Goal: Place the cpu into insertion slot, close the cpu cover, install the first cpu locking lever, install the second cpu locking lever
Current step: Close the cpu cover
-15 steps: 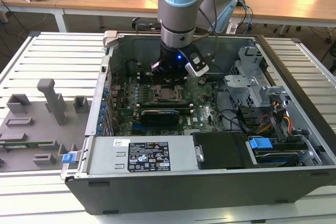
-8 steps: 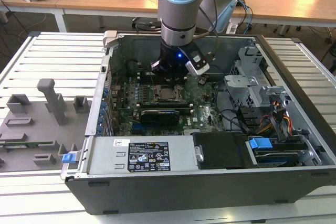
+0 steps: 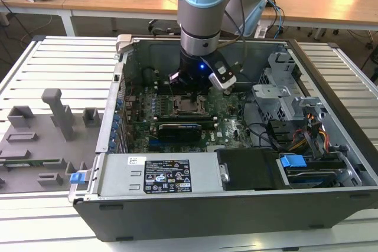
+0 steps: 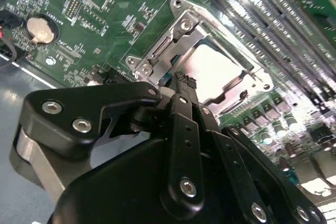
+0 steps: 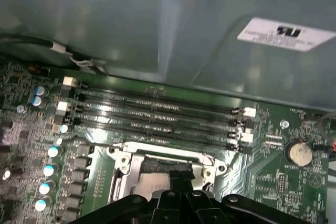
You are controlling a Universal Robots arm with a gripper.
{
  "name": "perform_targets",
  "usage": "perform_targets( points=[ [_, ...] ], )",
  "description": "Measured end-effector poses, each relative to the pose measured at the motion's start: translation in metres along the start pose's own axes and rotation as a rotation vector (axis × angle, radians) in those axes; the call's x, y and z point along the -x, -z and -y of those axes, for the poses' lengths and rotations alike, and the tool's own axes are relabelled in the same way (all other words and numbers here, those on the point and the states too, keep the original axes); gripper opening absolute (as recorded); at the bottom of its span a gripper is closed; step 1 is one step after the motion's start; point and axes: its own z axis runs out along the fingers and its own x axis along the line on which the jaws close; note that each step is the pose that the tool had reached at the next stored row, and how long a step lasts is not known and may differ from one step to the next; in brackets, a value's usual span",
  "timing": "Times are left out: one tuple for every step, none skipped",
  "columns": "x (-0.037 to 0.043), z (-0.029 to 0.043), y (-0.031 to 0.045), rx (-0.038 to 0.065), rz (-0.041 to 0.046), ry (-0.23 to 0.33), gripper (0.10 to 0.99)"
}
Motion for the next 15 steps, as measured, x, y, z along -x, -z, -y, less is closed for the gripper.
perform_targets(
  points=[
    [-0.0009, 0.0020, 0.0004, 0.000, -0.0001, 0.000, 0.106],
    [-0.0030, 0.0059, 0.0011, -0.001, -0.0002, 0.000, 0.106],
    [-0.0042, 0.0079, 0.0014, -0.001, -0.0001, 0.000, 0.106],
    [-0.0048, 0.0088, 0.0016, -0.001, -0.0001, 0.000, 0.106],
    [-0.0057, 0.0099, 0.0018, -0.001, -0.0002, 0.000, 0.106],
    [-0.0069, 0.0110, 0.0020, -0.001, -0.0002, 0.000, 0.106],
    [-0.0078, 0.0112, 0.0020, -0.001, -0.0002, 0.000, 0.106],
    [-0.0095, 0.0110, 0.0021, -0.002, -0.0002, 0.001, 0.106],
    [-0.0112, 0.0108, 0.0021, -0.002, -0.0003, 0.001, 0.106],
    [-0.0146, 0.0102, 0.0023, -0.002, -0.0004, 0.001, 0.106],
    [-0.0168, 0.0099, 0.0023, -0.002, -0.0002, 0.001, 0.106],
    [-0.0191, 0.0095, 0.0024, -0.002, -0.0001, 0.001, 0.106],
    [-0.0235, 0.0088, 0.0025, -0.002, 0.0001, 0.002, 0.106],
    [-0.0274, 0.0081, 0.0026, -0.002, 0.0003, 0.002, 0.106],
    [-0.0305, 0.0076, 0.0027, -0.002, 0.0003, 0.002, 0.106]
  ],
)
